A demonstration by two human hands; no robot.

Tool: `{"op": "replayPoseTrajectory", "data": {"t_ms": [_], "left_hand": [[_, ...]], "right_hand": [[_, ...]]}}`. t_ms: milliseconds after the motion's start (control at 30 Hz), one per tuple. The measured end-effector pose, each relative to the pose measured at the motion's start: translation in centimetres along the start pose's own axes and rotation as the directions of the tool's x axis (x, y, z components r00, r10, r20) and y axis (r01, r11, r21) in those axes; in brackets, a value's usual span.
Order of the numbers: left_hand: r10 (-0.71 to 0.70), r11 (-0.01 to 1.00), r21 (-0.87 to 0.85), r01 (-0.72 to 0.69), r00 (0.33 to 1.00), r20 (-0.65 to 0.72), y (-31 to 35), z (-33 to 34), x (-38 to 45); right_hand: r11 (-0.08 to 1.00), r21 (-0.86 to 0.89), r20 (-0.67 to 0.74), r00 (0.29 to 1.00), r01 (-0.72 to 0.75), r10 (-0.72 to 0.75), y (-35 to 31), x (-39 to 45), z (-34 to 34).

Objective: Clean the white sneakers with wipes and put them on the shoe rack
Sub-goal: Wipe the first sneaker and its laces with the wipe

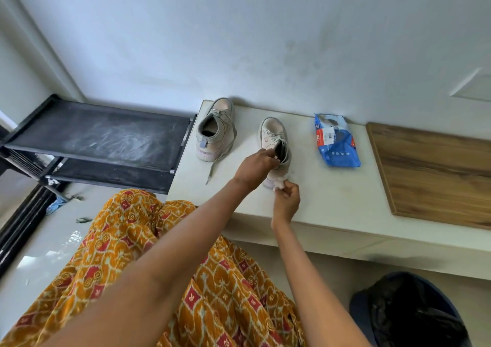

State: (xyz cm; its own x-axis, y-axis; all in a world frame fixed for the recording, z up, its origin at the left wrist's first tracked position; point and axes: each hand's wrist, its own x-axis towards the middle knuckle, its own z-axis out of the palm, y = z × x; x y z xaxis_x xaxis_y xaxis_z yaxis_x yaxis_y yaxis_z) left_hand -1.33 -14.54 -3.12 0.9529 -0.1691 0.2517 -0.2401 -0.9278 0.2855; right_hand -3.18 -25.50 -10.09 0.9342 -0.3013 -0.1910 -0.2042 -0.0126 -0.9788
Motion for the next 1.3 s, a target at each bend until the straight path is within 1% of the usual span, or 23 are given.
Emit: {"op": "replayPoseTrajectory", "data": {"t_ms": [67,133,167,233,267,300,333,400,467,533,667,700,800,867,900,933,967,1033,1100,1167,1233,1267,1300], "left_hand": [[-0.045,0.998,-0.042,0.045,0.999,-0.003,0.3,0.1,0.2],[-0.137,0.969,-0.214,0.127,0.99,-0.035,0.2,0.3,-0.1],[-0.195,0.933,-0.319,0.168,0.979,-0.053,-0.1,0.4,-0.6],[-0.355,0.813,-0.511,0.279,0.933,-0.056,-0.4,0.7,-2.3],[-0.457,0.73,-0.582,0.358,0.889,-0.028,-0.5,0.9,-3.2],[-0.544,0.636,-0.634,0.439,0.838,0.035,-0.4,1.2,-4.0],[-0.586,0.54,-0.681,0.495,0.802,0.119,-0.2,1.5,-4.7],[-0.572,0.366,-0.768,0.526,0.778,0.261,0.7,1.9,-5.5],[-0.605,0.262,-0.814,0.518,0.745,0.279,1.3,1.9,-5.5],[-0.666,0.223,-0.828,0.515,0.7,0.256,1.2,2.0,-5.0],[-0.761,0.287,-0.782,0.553,0.628,0.165,0.3,1.9,-3.8],[-0.784,0.293,-0.773,0.563,0.604,0.142,0.0,1.8,-3.4],[-0.842,0.263,-0.777,0.572,0.529,0.105,-0.6,1.0,-1.4],[-0.855,0.247,-0.802,0.544,0.512,0.084,-1.0,0.6,0.5],[-0.854,0.26,-0.809,0.527,0.517,0.063,-1.2,0.4,1.5],[-0.847,0.291,-0.798,0.528,0.53,0.042,-1.4,0.1,2.5],[-0.835,0.348,-0.763,0.545,0.55,0.012,-1.7,0.0,3.5],[-0.804,0.472,-0.64,0.606,0.594,-0.029,-2.6,0.1,5.4],[-0.76,0.567,-0.529,0.631,0.648,-0.042,-3.2,0.2,6.7],[-0.662,0.695,-0.404,0.595,0.748,-0.038,-3.2,0.4,7.2],[-0.529,0.81,-0.298,0.506,0.849,0.003,-2.6,1.0,7.0],[-0.477,0.842,-0.283,0.459,0.879,0.003,-2.4,1.3,6.7],[-0.45,0.857,-0.289,0.428,0.893,-0.013,-2.2,1.5,6.2]], "right_hand": [[0.996,-0.079,0.08,0.996,0.042,-0.036,-0.4,-0.9,0.1],[0.984,-0.145,0.17,0.983,0.1,-0.074,-0.6,-1.7,0.1],[0.984,-0.137,0.17,0.981,0.115,-0.091,-0.9,-2.0,0.0],[0.989,-0.09,0.087,0.99,0.117,-0.11,-2.1,-2.2,0.0],[0.989,-0.07,0.067,0.99,0.13,-0.125,-2.6,-2.2,0.0],[0.986,-0.066,0.087,0.985,0.155,-0.149,-2.9,-2.0,0.1],[0.978,-0.086,0.135,0.974,0.192,-0.18,-3.3,-2.1,0.3],[0.949,-0.18,0.223,0.951,0.257,-0.215,-3.6,-2.3,0.6],[0.915,-0.27,0.236,0.942,0.298,-0.238,-3.6,-2.5,0.9],[0.891,-0.316,0.198,0.941,0.325,-0.273,-3.4,-2.6,0.8],[0.876,-0.282,0.046,0.917,0.392,-0.396,-3.8,-1.6,0.2],[0.873,-0.283,0.037,0.914,0.397,-0.404,-4.1,-1.1,0.1],[0.856,-0.342,0.169,0.921,0.388,-0.351,-5.3,0.6,0.2],[0.825,-0.395,0.224,0.914,0.403,-0.339,-5.8,1.8,0.3],[0.817,-0.406,0.233,0.911,0.41,-0.341,-5.9,2.3,0.3],[0.811,-0.413,0.239,0.909,0.415,-0.343,-6.0,2.6,0.2],[0.805,-0.422,0.245,0.907,0.417,-0.342,-6.0,3.0,0.2],[0.796,-0.438,0.261,0.906,0.418,-0.333,-6.0,3.8,0.2],[0.792,-0.442,0.274,0.904,0.421,-0.328,-6.1,4.3,0.5],[0.786,-0.453,0.27,0.905,0.421,-0.329,-6.1,4.7,0.9],[0.794,-0.445,0.27,0.908,0.414,-0.321,-6.2,4.9,1.3],[0.798,-0.438,0.271,0.907,0.414,-0.322,-6.2,4.9,1.3],[0.797,-0.435,0.268,0.906,0.418,-0.329,-6.2,4.9,1.4]]}}
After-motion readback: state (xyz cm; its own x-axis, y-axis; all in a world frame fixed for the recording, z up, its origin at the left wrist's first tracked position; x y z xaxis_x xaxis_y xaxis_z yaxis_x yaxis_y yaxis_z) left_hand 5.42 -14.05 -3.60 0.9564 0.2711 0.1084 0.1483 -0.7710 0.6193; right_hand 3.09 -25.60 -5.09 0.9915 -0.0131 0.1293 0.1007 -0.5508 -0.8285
